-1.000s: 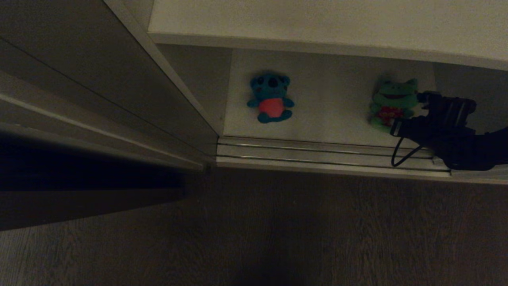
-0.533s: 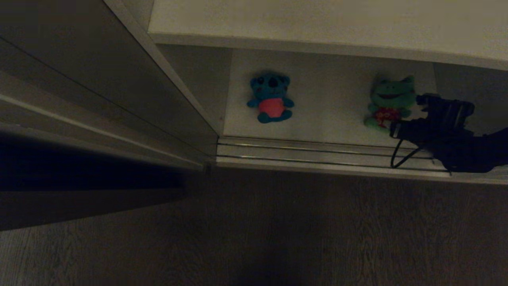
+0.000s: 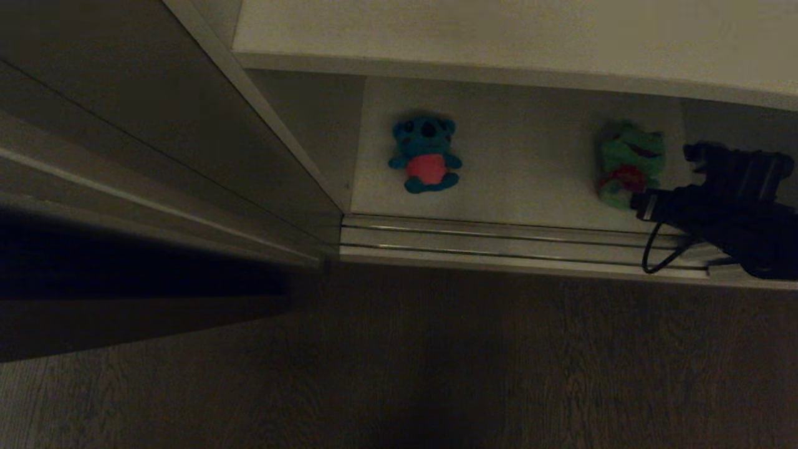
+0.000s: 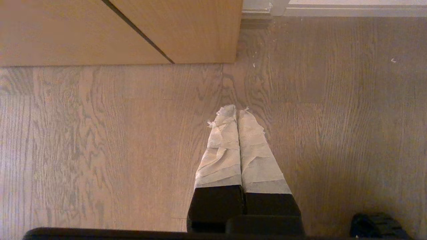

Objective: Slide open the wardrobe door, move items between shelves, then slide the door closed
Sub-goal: Place the green doll on the lower shelf

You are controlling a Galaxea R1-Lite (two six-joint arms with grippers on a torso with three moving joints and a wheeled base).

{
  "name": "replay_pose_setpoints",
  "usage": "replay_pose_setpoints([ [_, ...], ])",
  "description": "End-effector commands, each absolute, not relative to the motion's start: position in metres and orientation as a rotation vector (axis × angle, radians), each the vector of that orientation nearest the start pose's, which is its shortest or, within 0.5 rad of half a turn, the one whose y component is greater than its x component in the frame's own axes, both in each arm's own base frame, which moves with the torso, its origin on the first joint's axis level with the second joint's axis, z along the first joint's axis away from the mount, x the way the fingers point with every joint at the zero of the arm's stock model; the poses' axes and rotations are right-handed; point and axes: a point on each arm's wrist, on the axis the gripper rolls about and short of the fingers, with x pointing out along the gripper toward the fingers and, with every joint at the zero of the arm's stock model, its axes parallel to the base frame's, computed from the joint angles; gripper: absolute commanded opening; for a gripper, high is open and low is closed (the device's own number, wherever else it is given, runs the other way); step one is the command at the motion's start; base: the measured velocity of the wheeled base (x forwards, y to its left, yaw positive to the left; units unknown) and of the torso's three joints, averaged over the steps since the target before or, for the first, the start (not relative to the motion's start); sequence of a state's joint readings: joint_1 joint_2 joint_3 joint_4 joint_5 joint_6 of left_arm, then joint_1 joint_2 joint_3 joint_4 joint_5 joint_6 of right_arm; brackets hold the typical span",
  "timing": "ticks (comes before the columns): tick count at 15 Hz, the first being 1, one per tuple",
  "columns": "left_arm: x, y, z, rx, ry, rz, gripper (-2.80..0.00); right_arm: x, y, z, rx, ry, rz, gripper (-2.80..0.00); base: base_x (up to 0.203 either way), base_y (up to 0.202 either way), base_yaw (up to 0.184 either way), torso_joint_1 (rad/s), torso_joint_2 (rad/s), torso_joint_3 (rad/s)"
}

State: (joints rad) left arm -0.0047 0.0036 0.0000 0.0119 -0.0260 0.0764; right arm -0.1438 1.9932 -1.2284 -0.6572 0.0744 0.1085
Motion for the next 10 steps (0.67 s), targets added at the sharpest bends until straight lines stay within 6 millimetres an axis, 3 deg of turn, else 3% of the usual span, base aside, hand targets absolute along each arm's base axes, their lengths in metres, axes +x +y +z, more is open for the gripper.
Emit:
replay_pose_setpoints([
  [1, -0.023, 0.0, 0.074, 0.077, 0.014, -0.031, -2.8, 0.376, -0.053, 0.208, 0.122, 0.1, -0.064, 0.0, 0.0, 0.0, 0.0, 0.0, 0.0, 0.0],
  [4, -0.023, -0.001, 0.074, 0.077, 0.014, -0.033, -2.8, 0.336, -0.049, 0.212, 0.136, 0.132, -0.045, 0.0, 0.0, 0.0, 0.0, 0.0, 0.0, 0.0],
  [5, -0.023, 0.0, 0.074, 0.077, 0.014, -0.031, -2.8, 0.319, -0.048, 0.212, 0.142, 0.153, -0.032, -2.8, 0.0, 0.0, 0.0, 0.0, 0.0, 0.0],
  [10, -0.023, -0.001, 0.074, 0.077, 0.014, -0.03, -2.8, 0.232, -0.043, 0.205, 0.143, 0.247, 0.0, -2.8, 0.0, 0.0, 0.0, 0.0, 0.0, 0.0],
])
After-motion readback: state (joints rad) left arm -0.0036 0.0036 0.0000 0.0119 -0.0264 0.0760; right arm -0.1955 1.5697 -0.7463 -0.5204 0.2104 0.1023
